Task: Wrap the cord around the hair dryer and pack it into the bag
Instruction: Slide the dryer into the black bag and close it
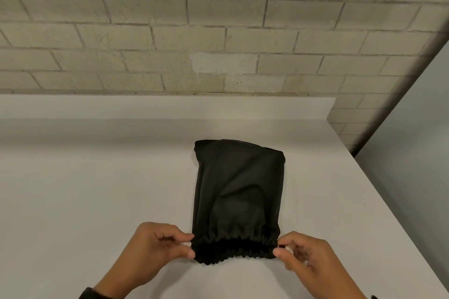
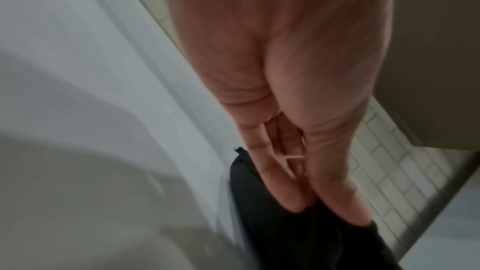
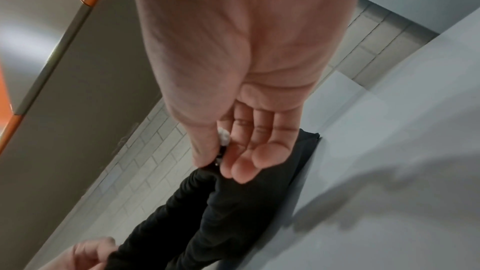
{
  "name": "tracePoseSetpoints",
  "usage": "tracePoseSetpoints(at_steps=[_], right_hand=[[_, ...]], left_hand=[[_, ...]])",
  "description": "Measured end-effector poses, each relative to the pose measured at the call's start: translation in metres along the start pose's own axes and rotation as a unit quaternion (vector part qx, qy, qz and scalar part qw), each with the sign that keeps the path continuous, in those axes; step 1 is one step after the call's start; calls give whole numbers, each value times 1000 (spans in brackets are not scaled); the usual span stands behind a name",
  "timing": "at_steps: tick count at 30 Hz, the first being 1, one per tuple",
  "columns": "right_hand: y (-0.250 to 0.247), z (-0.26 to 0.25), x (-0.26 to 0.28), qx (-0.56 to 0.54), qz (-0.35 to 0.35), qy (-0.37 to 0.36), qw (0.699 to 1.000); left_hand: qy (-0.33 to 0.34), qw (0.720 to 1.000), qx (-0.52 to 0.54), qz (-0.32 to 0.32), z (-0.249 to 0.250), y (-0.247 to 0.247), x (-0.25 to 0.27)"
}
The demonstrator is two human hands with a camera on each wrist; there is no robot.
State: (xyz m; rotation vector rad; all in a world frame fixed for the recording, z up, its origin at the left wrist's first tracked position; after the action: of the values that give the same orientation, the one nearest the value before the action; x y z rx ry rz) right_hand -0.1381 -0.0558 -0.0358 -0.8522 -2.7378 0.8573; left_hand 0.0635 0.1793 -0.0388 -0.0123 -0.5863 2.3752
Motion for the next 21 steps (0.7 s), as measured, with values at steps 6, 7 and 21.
tracePoseSetpoints(at_steps=[6,7,21], right_hand=[[-24,11,9,28,-9,19,999],[-31,15,11,32,-6,16,999],[-79,35,30,74,-16,65,995]], left_hand=[[32,997,-65,18,2,-23,3],[49,994,-94,14,2,-27,5],[68,984,-151,61,-9,-70,11]])
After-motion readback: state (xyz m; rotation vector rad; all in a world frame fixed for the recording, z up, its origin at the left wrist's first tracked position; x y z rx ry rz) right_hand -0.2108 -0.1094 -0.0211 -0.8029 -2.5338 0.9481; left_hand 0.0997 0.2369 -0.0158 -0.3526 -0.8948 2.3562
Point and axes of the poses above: each hand's wrist, its own x-axis away from the middle knuckle, its own y-axis out of the palm, z = x × y, the point moved 6 cm from there along -x, towards the middle knuckle, and after that the axes turned 10 degrees about z, right-handed, at the moved point
